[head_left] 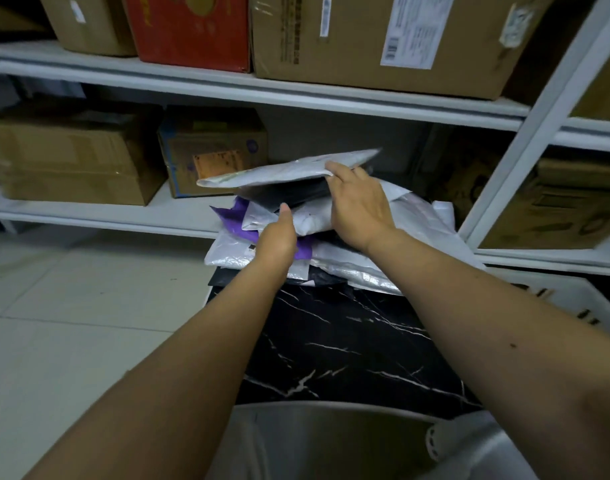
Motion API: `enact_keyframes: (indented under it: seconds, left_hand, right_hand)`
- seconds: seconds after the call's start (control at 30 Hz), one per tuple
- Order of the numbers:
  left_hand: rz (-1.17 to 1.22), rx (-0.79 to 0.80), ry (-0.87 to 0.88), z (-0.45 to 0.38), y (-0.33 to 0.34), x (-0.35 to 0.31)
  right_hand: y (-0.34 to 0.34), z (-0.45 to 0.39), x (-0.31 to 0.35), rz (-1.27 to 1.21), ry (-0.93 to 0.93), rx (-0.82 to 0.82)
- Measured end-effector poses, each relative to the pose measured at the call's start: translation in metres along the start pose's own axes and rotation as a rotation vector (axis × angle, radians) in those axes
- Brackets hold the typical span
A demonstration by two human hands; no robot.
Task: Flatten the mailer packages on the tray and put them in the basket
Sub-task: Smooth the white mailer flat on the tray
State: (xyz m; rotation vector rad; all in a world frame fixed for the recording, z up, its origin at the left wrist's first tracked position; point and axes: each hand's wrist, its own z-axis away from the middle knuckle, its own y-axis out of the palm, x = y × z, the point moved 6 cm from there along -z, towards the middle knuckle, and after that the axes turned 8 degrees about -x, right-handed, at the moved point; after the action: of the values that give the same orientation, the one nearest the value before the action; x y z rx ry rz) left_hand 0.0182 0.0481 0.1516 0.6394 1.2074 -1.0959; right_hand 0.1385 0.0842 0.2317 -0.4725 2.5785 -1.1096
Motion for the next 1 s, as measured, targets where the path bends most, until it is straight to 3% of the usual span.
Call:
enact_keyframes:
  seconds: [0.2,0.33,0.5,0.63,0.83,1.0]
  left_hand:
    - [0.413,0.164,-0.276,0.054,0.005,-0.018]
    - [0.389,0.067,-0.322,0.084,-0.011,-0.015]
    - [0.311,-0.015,-0.251,0.085,-0.046,0.018]
    - [0.268,0.119,-0.202,0.100,-0.064,0.043]
    - [0.038,0.256,-0.395,0.102,-0.090,0.117]
    - [-0.047,0.272,-0.509,0.085,-0.086,0.169]
  right_hand:
    - [-0.064,0.057,0.033,-0.019,-0.216,-0.114]
    - [-0.087,0.097,0.062,-0.027,-0.368,-0.088]
    - [-0.104,0.147,0.102,-0.170,-0.521,-0.115]
    - [-0.104,0.175,0.122,-0.290,-0.550,-0.089]
    - [-0.067,0.207,0.096,-0.229,-0.352,0.094]
    - [-0.016,0.249,0.033,0.003,0.050,0.480]
